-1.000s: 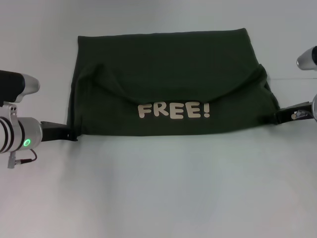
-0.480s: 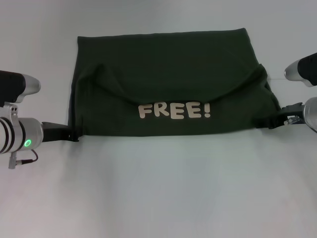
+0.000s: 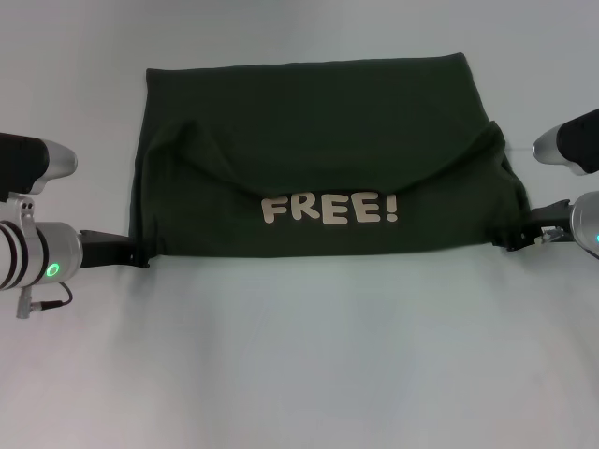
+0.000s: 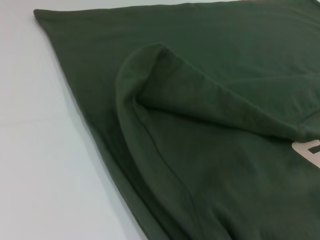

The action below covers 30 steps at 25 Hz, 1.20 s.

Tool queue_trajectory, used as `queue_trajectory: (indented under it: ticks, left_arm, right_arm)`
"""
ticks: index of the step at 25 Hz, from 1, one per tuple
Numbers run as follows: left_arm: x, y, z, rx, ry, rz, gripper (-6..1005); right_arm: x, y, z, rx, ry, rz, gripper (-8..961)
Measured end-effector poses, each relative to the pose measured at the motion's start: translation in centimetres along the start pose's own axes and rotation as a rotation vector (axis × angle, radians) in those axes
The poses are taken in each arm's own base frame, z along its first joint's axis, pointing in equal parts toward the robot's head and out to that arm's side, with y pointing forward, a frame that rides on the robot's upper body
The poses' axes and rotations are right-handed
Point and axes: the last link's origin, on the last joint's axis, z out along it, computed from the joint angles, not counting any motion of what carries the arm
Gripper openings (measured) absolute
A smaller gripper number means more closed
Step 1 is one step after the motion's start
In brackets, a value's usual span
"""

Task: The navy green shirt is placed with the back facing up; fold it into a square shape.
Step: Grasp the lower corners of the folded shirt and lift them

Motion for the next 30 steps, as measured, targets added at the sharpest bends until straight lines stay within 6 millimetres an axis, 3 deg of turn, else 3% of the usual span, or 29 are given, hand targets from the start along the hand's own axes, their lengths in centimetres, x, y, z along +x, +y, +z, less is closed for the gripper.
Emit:
queue_trajectory:
  ticks: [2,10,15,26,30]
  left_arm:
    - [0.0,0.0,0.0,0.000,0.000,-0.001,20]
    - [0.0,0.0,0.0,0.001,0.000,-0.002,20]
    - [0.0,0.0,0.0,0.001,0.000,-0.002,20]
    - [-0.2,0.0,0.0,-0.006,-0.004,-0.004,21]
    - [-0.1,0.1,-0.3,-0.024,-0.002,-0.006,21]
  right_arm:
    - [0.0,0.0,0.0,0.000,0.000,-0.002,503]
    - [0.1,0.1,0.0,0.000,0.002,-0.003,381]
    - [0.3,0.2,0.1,-0.006,0.008,-0.010,382]
    - [0.9,-0.2,0.0,0.011,0.007,0.007,45]
    - [1.2,-0.6,-0.3,-0.001,-0.004,0.024,45]
